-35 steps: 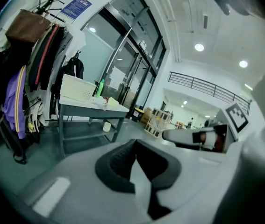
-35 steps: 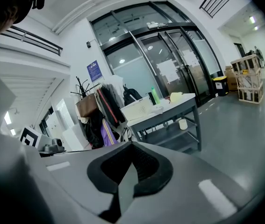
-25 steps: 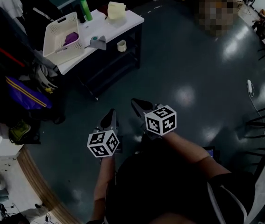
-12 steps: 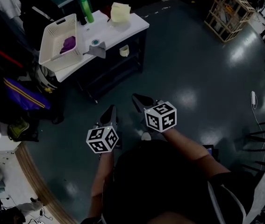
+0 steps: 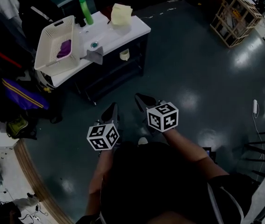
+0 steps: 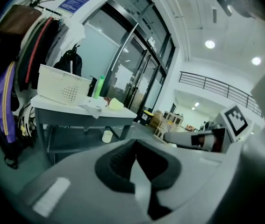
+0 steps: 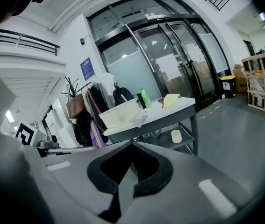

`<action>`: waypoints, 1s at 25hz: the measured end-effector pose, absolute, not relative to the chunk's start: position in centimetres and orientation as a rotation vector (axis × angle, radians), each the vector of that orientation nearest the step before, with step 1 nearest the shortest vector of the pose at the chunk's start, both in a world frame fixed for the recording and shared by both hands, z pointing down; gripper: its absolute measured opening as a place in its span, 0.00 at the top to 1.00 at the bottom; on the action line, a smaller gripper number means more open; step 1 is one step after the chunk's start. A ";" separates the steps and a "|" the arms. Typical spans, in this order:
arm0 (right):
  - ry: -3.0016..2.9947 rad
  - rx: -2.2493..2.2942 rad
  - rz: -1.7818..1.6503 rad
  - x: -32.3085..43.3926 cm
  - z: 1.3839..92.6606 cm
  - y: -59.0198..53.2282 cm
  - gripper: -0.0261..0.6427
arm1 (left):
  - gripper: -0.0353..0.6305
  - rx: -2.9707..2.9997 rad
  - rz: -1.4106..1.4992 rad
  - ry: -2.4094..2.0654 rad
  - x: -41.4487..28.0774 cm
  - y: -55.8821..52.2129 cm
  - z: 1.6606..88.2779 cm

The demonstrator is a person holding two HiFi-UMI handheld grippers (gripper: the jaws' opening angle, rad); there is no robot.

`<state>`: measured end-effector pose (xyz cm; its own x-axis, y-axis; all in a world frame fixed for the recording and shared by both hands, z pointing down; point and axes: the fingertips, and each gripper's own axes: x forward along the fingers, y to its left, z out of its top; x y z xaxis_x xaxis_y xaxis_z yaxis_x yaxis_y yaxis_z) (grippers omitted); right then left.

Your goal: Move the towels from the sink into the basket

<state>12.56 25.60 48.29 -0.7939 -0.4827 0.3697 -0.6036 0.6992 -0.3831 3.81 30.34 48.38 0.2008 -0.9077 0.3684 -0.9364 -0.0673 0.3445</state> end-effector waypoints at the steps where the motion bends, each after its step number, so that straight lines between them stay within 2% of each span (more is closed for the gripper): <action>1: -2.667 0.868 0.731 12.6 48.4 25.3 0.97 | 0.94 1.976 0.079 -1.713 3.8 30.1 48.5; 14: -2.649 0.872 0.784 12.2 49.7 22.3 0.97 | 0.94 1.962 0.090 -1.701 2.8 26.8 49.6; 25: -2.631 0.897 0.779 9.3 49.9 15.6 0.97 | 0.94 1.951 0.083 -1.698 -1.4 19.8 50.4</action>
